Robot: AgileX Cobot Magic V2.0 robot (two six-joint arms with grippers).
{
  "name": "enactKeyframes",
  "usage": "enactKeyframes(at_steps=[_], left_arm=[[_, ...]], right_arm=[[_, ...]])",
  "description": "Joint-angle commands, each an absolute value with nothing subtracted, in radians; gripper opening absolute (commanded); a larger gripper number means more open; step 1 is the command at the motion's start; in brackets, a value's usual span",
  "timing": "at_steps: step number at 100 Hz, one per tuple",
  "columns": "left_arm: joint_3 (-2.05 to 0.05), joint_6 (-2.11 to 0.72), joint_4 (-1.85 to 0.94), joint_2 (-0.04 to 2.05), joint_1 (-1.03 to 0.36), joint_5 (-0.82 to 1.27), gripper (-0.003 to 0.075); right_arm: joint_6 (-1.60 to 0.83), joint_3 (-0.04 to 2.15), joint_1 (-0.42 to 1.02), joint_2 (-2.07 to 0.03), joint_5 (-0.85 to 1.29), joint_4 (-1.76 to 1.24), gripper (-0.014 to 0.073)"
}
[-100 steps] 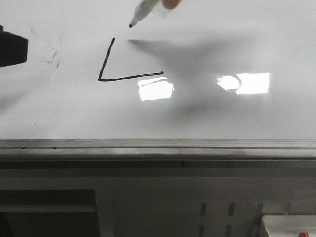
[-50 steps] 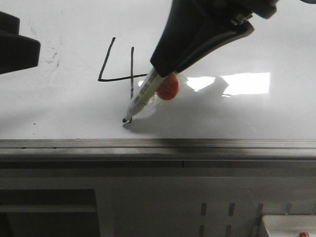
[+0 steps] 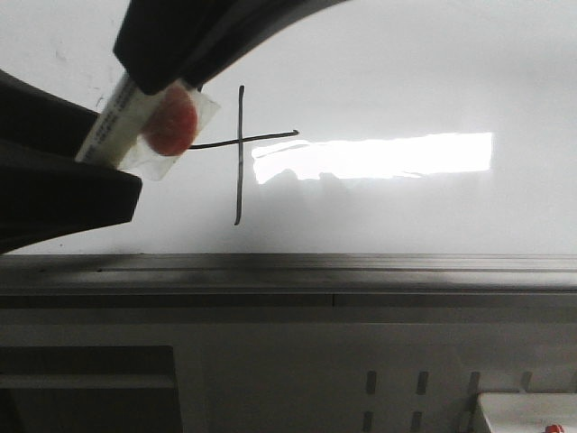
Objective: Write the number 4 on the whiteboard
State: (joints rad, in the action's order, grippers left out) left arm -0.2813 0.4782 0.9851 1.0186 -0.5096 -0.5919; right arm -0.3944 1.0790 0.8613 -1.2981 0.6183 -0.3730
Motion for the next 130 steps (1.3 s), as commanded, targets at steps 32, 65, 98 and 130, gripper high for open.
enactKeyframes(at_steps=[32, 65, 98, 130], left_arm=[[-0.306, 0.488, 0.989, 1.030, -0.528, -0.722, -0.0020], [-0.306, 0.763, 0.660, 1.030, -0.528, -0.580, -0.0020], [-0.345, 0.942, 0.421, 1.031, -0.528, -0.326, -0.0020], [-0.389, 1.003, 0.421, 1.059, -0.528, -0.315, -0.0020]], right_arm=[[-0.396, 1.116, 0.865, -1.269, 0.594, -0.403, -0.0064], [-0.396, 1.116, 0.844, -1.241, 0.524, -0.370, 0.0560], [-0.396, 1.116, 0.832, -1.167, 0.513, -0.370, 0.0462], [-0.396, 1.116, 0.832, -1.167, 0.513, -0.370, 0.0457]])
